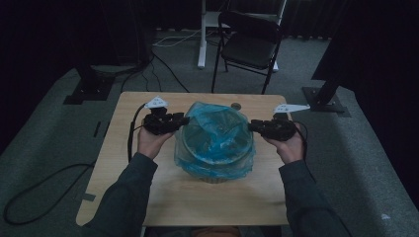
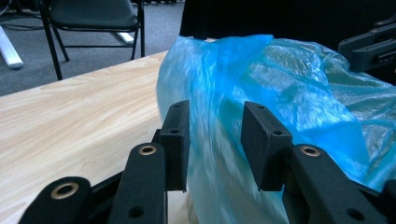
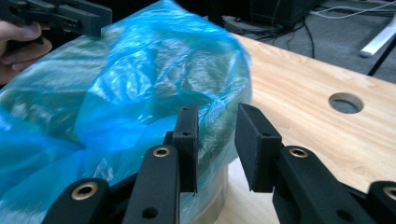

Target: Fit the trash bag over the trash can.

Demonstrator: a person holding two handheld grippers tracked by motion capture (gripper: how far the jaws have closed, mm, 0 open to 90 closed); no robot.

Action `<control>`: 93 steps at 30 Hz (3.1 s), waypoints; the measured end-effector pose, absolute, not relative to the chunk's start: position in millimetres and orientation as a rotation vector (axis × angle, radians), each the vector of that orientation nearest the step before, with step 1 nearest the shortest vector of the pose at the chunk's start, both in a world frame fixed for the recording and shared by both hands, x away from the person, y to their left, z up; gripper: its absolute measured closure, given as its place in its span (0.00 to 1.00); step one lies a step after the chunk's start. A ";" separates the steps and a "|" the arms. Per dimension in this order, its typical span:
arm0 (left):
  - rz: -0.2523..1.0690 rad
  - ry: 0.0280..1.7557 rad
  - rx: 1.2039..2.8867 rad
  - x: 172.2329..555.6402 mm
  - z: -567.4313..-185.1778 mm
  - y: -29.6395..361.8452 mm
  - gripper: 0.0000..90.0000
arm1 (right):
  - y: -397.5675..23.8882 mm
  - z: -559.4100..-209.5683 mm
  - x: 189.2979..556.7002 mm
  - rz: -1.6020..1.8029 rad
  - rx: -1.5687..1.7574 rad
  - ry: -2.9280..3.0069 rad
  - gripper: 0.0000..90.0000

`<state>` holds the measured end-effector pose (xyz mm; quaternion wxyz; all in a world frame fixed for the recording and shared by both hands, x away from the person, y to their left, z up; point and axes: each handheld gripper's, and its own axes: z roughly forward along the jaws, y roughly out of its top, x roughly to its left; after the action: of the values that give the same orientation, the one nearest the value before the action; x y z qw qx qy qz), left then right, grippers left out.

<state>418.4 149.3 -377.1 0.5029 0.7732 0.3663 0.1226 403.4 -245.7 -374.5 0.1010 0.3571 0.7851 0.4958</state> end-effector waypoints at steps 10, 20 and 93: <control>0.285 0.906 1.867 438.1 -376.7 139.6 0.73 | -246.0 -373.3 415.4 1.478 1.084 2.289 0.78; 0.213 0.972 1.763 459.4 -379.3 141.5 0.95 | -245.7 -374.2 422.9 1.536 1.084 2.330 0.90; 0.248 0.583 1.909 412.0 -327.4 96.8 0.68 | -260.8 -402.7 376.8 1.427 1.078 2.393 0.69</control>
<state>412.0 96.8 -327.4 0.5355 0.8015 0.2450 0.1040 376.8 -260.8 -402.7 0.0770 0.3599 0.7986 0.4762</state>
